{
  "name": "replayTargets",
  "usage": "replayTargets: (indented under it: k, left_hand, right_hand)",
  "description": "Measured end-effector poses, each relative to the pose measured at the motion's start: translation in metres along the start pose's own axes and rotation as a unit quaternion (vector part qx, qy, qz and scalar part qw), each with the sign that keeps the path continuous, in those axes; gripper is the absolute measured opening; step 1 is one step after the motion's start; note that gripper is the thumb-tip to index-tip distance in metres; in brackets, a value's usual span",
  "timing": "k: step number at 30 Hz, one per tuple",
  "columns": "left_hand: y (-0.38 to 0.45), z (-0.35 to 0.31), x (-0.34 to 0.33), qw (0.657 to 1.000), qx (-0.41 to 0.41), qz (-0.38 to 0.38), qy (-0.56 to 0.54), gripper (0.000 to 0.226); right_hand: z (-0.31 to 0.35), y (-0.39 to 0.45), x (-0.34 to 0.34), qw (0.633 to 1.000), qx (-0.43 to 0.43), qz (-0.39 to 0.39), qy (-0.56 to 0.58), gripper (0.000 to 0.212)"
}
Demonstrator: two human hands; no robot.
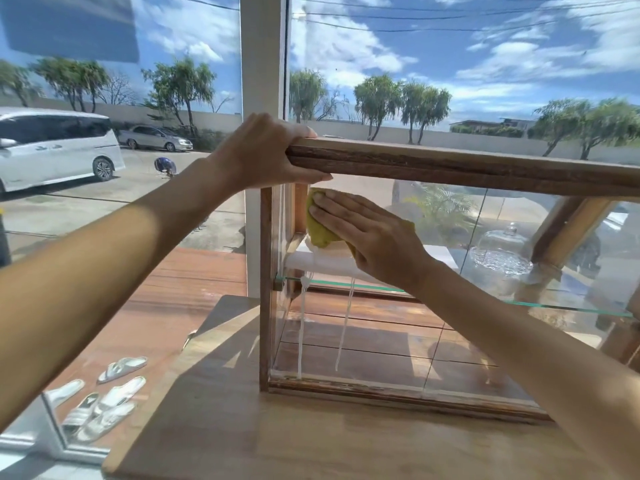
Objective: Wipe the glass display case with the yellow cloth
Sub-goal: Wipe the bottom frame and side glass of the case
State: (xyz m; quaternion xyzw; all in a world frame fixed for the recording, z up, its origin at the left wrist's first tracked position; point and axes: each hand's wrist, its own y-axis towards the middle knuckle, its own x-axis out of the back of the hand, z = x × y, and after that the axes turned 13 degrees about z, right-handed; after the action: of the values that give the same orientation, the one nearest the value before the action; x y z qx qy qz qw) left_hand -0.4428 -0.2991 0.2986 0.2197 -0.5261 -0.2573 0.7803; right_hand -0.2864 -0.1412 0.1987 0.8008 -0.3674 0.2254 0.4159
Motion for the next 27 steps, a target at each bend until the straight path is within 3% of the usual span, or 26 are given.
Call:
replayTargets:
  k: [7,16,20,27]
  left_hand:
    - [0.000,-0.001,-0.002,1.000,0.010,-0.009,-0.002,0.066]
    - [0.000,-0.002,-0.005,0.999,0.035,-0.030,0.004,0.061]
    - [0.001,-0.002,-0.006,0.999,0.035,-0.026,0.005,0.061]
    - [0.000,-0.002,-0.006,0.999,0.046,-0.026,0.011,0.061]
  right_hand:
    - [0.023,-0.002,-0.025,0.999,0.026,0.027,0.028,0.063]
    - [0.066,-0.045,-0.075,0.996,0.072,0.051,0.017,0.045]
    - [0.084,-0.063,-0.096,0.994,0.083,0.061,0.030,0.047]
    - [0.119,-0.098,-0.136,0.984,0.104,0.142,0.035,0.045]
